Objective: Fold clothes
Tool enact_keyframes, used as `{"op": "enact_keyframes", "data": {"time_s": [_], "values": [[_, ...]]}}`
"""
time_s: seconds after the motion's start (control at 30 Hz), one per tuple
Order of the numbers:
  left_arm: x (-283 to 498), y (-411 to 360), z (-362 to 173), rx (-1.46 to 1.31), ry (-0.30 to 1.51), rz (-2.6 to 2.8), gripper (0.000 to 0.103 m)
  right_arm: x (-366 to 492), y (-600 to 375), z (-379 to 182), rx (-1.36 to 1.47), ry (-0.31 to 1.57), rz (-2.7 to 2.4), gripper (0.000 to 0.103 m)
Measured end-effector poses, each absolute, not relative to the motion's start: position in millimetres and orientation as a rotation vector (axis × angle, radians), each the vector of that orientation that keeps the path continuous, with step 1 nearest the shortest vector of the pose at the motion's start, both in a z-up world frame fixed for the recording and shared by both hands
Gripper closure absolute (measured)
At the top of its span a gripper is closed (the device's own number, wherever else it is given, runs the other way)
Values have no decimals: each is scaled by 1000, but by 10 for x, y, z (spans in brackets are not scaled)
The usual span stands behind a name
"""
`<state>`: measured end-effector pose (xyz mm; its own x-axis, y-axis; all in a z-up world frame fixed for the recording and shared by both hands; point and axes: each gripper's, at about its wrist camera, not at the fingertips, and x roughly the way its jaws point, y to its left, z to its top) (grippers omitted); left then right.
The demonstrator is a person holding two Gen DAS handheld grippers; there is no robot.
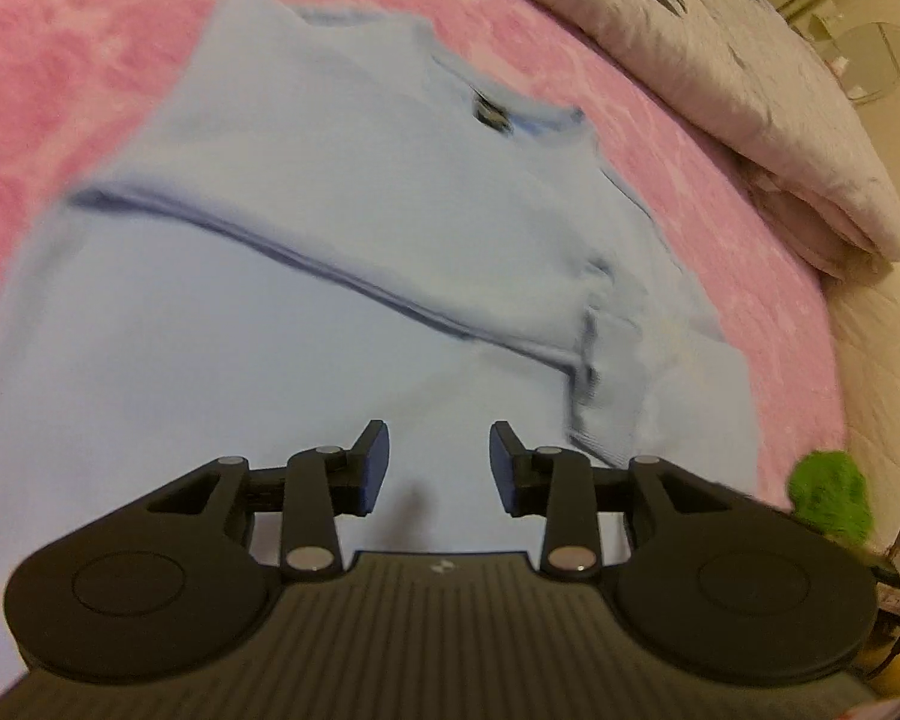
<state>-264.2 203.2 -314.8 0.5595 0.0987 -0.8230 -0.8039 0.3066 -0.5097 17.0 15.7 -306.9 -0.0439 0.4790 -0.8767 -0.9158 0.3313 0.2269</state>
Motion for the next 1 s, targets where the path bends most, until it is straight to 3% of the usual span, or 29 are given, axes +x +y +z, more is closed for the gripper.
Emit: {"op": "enact_keyframes", "data": {"time_s": [0.2, 0.53, 0.57, 0.6, 0.77, 0.9, 1.0], "values": [[-2147, 1908, -3526, -1259, 675, 560, 70, 997, -222, -3108, -282, 1269, 948, 44], [-1600, 1919, -3789, -1161, 678, 558, 67, 1592, -537, -3120, -76, 1360, 750, 44], [-1559, 1930, -3772, -1147, 673, 537, 75, 1597, -536, -3130, -76, 1363, 747, 44], [-1518, 1943, -3750, -1132, 669, 511, 94, 1602, -532, -3140, -76, 1365, 745, 44], [-1568, 2130, -3180, -908, 578, 450, 99, 1629, -375, -3119, -66, 1346, 761, 44], [-2046, 2582, -2570, -735, 474, 545, 99, 1628, -149, -3014, -58, 1319, 803, 44], [-2496, 2955, -2466, -662, 504, 649, 99, 1550, 80, -2966, -45, 1307, 858, 44]]}}
